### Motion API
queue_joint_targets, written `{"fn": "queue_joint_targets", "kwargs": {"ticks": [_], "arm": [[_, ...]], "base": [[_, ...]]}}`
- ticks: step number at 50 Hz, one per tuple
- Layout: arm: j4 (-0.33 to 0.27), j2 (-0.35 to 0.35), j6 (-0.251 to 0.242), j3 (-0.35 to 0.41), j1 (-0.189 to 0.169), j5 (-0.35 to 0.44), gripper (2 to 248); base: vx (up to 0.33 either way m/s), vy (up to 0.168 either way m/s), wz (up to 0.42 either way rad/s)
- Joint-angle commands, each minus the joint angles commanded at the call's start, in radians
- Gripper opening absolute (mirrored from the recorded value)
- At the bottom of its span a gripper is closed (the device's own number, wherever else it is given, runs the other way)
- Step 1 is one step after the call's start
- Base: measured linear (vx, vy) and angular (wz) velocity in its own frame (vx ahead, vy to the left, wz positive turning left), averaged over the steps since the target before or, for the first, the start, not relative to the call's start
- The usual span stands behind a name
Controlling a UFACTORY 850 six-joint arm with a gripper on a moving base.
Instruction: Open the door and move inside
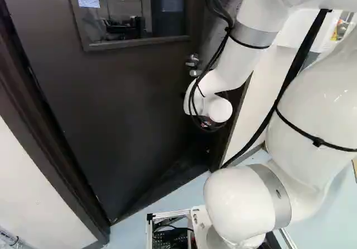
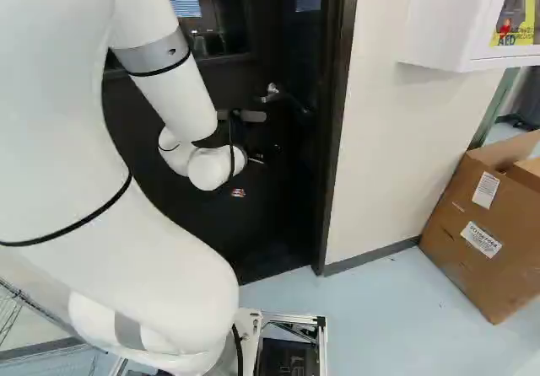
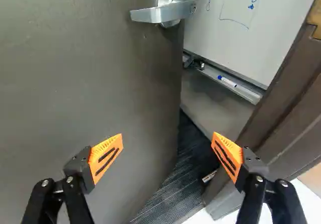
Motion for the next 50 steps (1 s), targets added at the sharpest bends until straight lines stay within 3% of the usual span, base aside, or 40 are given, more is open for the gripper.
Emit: {"fn": "queue_joint_targets", "kwargs": {"ticks": [21, 50], "arm": [[0.000, 0.000, 0.000, 0.000, 0.000, 0.000, 247], [0.000, 0.000, 0.000, 0.000, 0.000, 0.000, 247]], "base": [[0.063, 0.032, -0.016], [0.049, -0.012, -0.121]]}}
